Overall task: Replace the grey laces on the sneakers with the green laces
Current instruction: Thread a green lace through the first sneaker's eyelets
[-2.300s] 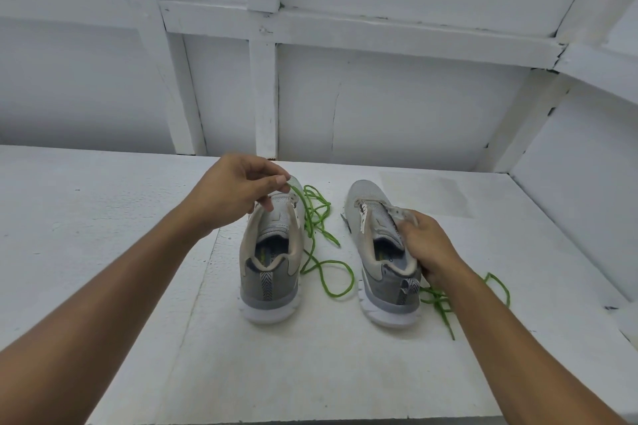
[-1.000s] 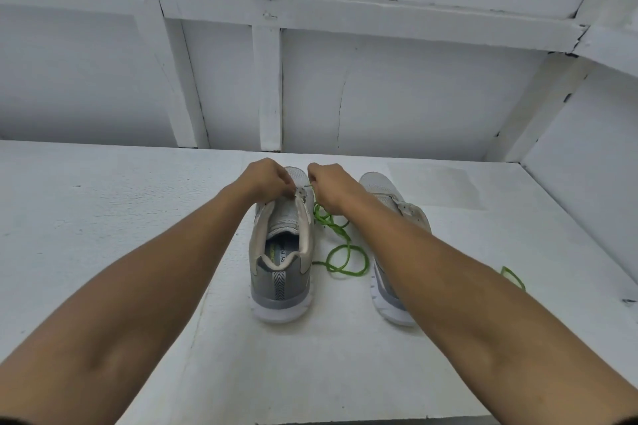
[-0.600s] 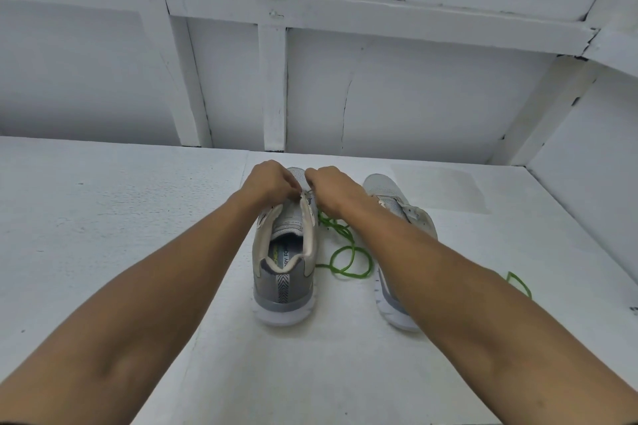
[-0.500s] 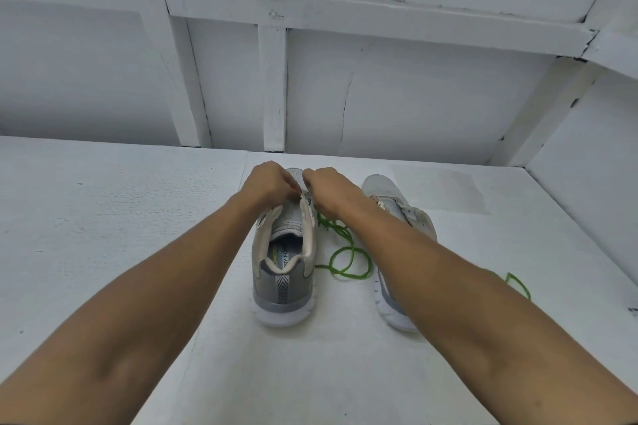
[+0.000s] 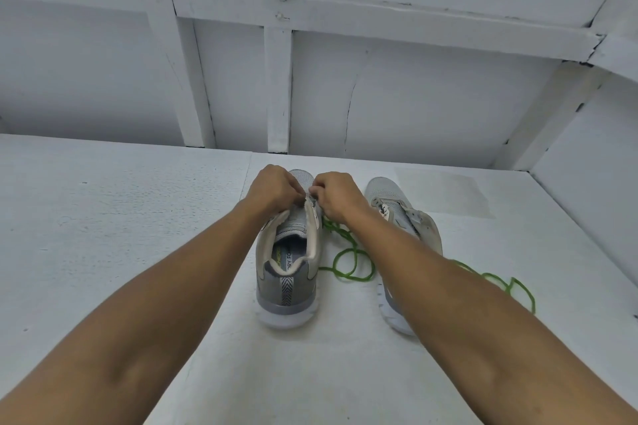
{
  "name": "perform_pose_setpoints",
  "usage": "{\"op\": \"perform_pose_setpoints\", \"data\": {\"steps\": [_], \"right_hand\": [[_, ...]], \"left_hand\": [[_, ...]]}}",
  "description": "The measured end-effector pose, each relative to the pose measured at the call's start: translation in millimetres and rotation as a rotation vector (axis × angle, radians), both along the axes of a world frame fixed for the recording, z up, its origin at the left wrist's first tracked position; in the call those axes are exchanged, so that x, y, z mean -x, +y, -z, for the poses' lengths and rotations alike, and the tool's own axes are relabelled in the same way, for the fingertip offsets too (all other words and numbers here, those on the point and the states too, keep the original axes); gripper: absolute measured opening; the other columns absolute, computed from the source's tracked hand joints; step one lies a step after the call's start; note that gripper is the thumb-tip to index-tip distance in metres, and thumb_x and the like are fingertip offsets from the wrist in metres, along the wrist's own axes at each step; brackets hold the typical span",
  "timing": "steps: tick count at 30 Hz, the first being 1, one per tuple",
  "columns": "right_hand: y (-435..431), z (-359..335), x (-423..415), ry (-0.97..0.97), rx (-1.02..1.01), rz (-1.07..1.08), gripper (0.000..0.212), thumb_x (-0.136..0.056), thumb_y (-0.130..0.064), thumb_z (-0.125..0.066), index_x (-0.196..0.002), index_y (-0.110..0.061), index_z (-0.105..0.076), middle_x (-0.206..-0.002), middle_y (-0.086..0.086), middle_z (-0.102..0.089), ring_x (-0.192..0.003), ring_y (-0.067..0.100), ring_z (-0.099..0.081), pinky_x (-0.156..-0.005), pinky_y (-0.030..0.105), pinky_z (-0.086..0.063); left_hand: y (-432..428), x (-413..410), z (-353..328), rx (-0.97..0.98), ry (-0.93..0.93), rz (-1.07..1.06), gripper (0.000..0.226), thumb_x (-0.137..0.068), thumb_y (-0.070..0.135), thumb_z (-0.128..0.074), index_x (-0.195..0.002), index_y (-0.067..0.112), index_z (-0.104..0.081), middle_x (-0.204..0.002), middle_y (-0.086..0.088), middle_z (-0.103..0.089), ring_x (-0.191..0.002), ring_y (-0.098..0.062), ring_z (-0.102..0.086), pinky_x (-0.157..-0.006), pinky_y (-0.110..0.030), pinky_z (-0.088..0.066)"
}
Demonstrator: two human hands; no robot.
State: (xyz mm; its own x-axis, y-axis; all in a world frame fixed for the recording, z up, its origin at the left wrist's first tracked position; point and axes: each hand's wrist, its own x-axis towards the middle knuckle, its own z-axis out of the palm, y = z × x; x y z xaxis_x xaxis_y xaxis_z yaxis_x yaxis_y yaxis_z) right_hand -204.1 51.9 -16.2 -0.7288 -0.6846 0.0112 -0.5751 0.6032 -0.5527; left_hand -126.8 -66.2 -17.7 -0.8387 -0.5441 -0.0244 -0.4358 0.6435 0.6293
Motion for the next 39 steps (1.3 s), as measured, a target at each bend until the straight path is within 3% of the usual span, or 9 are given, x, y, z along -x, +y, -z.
{"op": "perform_pose_setpoints", "data": {"steps": [6, 10, 13, 16, 19, 24, 29, 32, 39], "right_hand": [[-1, -4, 5, -0.046, -0.076, -0.001, 0.023, -0.091, -0.005, -0.047, -0.09, -0.001, -0.07, -0.095, 0.014, -0.07, -0.087, 0.032, -0.06, -0.079, 0.036, -0.049], [-4, -6, 6, -0.048, -0.14, -0.039, 0.024, -0.09, -0.003, -0.048, -0.096, -0.004, -0.071, -0.101, 0.01, -0.071, -0.088, 0.027, -0.06, -0.079, 0.032, -0.048], [-4, -6, 7, -0.061, -0.164, -0.037, 0.025, -0.092, -0.005, -0.048, -0.1, -0.003, -0.071, -0.104, 0.012, -0.07, -0.095, 0.031, -0.063, -0.083, 0.036, -0.051], [-4, -10, 8, -0.074, -0.175, -0.052, 0.025, -0.097, -0.016, -0.049, -0.107, -0.006, -0.069, -0.109, 0.011, -0.067, -0.098, 0.029, -0.061, -0.081, 0.033, -0.049], [-6, -14, 5, -0.129, 0.025, -0.065, 0.021, -0.097, -0.025, -0.055, -0.111, -0.016, -0.068, -0.113, 0.003, -0.065, -0.099, 0.02, -0.06, -0.081, 0.026, -0.042], [-12, -13, -5, -0.245, 0.286, -0.063, 0.009, -0.091, -0.024, -0.065, -0.095, -0.019, -0.072, -0.098, -0.003, -0.07, -0.094, 0.013, -0.063, -0.08, 0.024, -0.043], [-12, -12, -5, -0.254, 0.221, -0.055, 0.008, -0.089, -0.019, -0.061, -0.085, -0.018, -0.069, -0.09, -0.003, -0.068, -0.088, 0.015, -0.061, -0.075, 0.026, -0.043], [-10, -13, -4, -0.183, 0.136, -0.061, 0.011, -0.088, -0.017, -0.057, -0.087, -0.018, -0.068, -0.094, 0.0, -0.068, -0.09, 0.018, -0.061, -0.073, 0.026, -0.043], [-18, -16, -5, -0.089, -0.035, -0.126, 0.009, -0.086, -0.013, -0.062, -0.089, -0.013, -0.07, -0.099, 0.004, -0.068, -0.086, 0.018, -0.058, -0.071, 0.024, -0.04]], "left_hand": [[-2, 1, 8, 0.011, 0.012, -0.015, 0.013, -0.075, 0.019, -0.073, -0.065, 0.027, -0.074, -0.078, 0.002, -0.071, -0.079, -0.017, -0.064, -0.076, -0.032, -0.054], [-10, -2, -4, -0.031, 0.012, 0.008, 0.011, -0.088, 0.016, -0.067, -0.086, 0.009, -0.075, -0.093, -0.001, -0.066, -0.087, -0.013, -0.055, -0.077, -0.024, -0.041], [-28, -13, -13, -0.372, 0.194, -0.151, 0.012, -0.093, 0.017, -0.064, -0.085, 0.008, -0.068, -0.098, -0.01, -0.064, -0.092, -0.021, -0.059, -0.079, -0.038, -0.054], [-40, -26, -16, -0.649, 0.295, -0.232, 0.023, -0.092, 0.026, -0.067, -0.101, 0.005, -0.067, -0.115, -0.011, -0.063, -0.11, -0.026, -0.058, -0.085, -0.049, -0.054], [-36, -28, -16, -0.599, 0.243, -0.171, 0.026, -0.088, 0.03, -0.07, -0.103, 0.008, -0.07, -0.11, -0.004, -0.066, -0.108, -0.02, -0.055, -0.089, -0.044, -0.048], [-29, -25, -18, -0.539, 0.253, -0.137, 0.011, -0.085, 0.03, -0.074, -0.081, 0.02, -0.071, -0.104, -0.005, -0.071, -0.095, -0.015, -0.054, -0.07, -0.029, -0.044], [-28, -26, -16, -0.539, 0.252, -0.12, 0.02, -0.083, 0.035, -0.075, -0.086, 0.015, -0.071, -0.092, 0.002, -0.069, -0.087, -0.016, -0.058, -0.072, -0.029, -0.046], [-29, -27, -13, -0.463, 0.125, -0.104, 0.029, -0.086, 0.034, -0.072, -0.096, 0.007, -0.068, -0.089, -0.005, -0.068, -0.072, -0.017, -0.062, -0.061, -0.027, -0.049], [-25, -24, -15, -0.305, -0.108, -0.092, 0.023, -0.085, 0.024, -0.073, -0.084, 0.001, -0.071, -0.076, -0.011, -0.069, -0.065, -0.02, -0.065, -0.062, -0.028, -0.058]]}}
